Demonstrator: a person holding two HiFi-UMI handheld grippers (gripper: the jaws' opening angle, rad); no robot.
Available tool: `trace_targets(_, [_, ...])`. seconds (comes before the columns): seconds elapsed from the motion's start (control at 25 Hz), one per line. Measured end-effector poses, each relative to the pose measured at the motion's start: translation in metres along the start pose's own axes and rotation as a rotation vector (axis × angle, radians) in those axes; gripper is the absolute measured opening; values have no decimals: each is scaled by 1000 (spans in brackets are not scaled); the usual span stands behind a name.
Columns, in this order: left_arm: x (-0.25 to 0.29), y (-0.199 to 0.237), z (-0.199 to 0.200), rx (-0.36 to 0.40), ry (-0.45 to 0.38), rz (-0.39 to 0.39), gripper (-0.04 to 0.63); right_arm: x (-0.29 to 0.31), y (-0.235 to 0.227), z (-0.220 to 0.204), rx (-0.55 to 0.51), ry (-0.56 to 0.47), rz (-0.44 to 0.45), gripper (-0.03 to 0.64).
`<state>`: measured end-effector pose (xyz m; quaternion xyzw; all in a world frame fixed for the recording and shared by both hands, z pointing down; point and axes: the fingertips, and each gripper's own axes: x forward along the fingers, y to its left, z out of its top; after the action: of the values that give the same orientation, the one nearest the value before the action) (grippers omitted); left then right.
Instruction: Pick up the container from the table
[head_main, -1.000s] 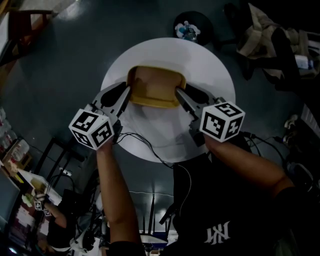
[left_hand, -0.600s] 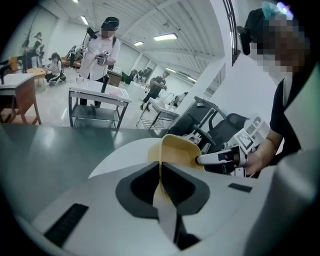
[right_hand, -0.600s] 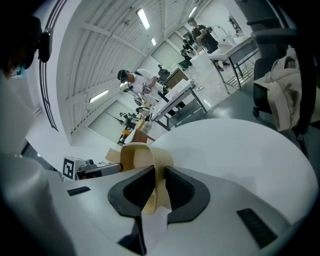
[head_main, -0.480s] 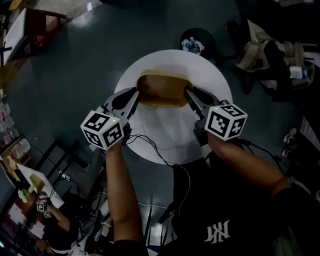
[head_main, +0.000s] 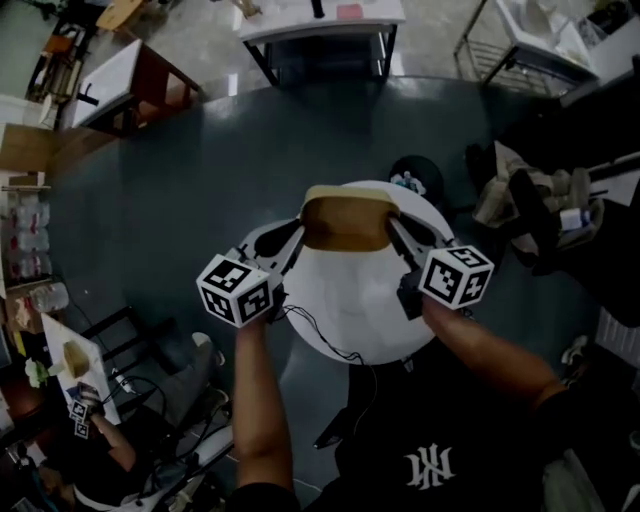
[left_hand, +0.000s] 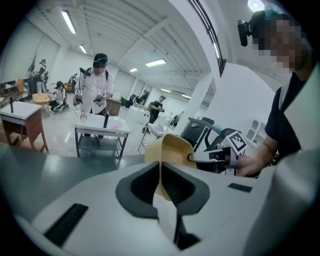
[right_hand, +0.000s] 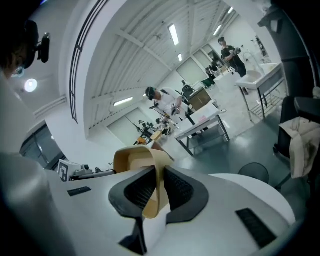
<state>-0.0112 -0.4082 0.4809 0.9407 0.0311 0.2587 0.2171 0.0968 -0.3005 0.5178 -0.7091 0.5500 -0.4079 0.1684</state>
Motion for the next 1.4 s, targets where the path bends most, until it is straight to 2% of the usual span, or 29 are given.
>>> trace_targets(0.12, [-32,-11,28,46,-67,17,18,-8,39,22,-76,-37,45,74])
trace_targets(0.32, [-73,-30,67,112,-185,25,18,-27,101,68,-259,-132,99,74])
trace_targets(0.52, [-100,-61,90,157,-256,14,18,-65,144,93,-386,-198,121,74])
trace_targets(0.76, [-131,-110,118,221,-386,34,17,-114,187,124,-536,-289,185,74])
trace_targets(0.96, [-148,-163,137,284,-467,89,17,-163,209,145,-644,-357,269,74])
trace_targets(1.16, [-159,-226,149,335,-483,149,17,-215,212,159,-670,-389,348,74])
trace_targets(1.4, [-152,-291,147,394,-515,161,17,-281,209,173,-734,-454,392,71])
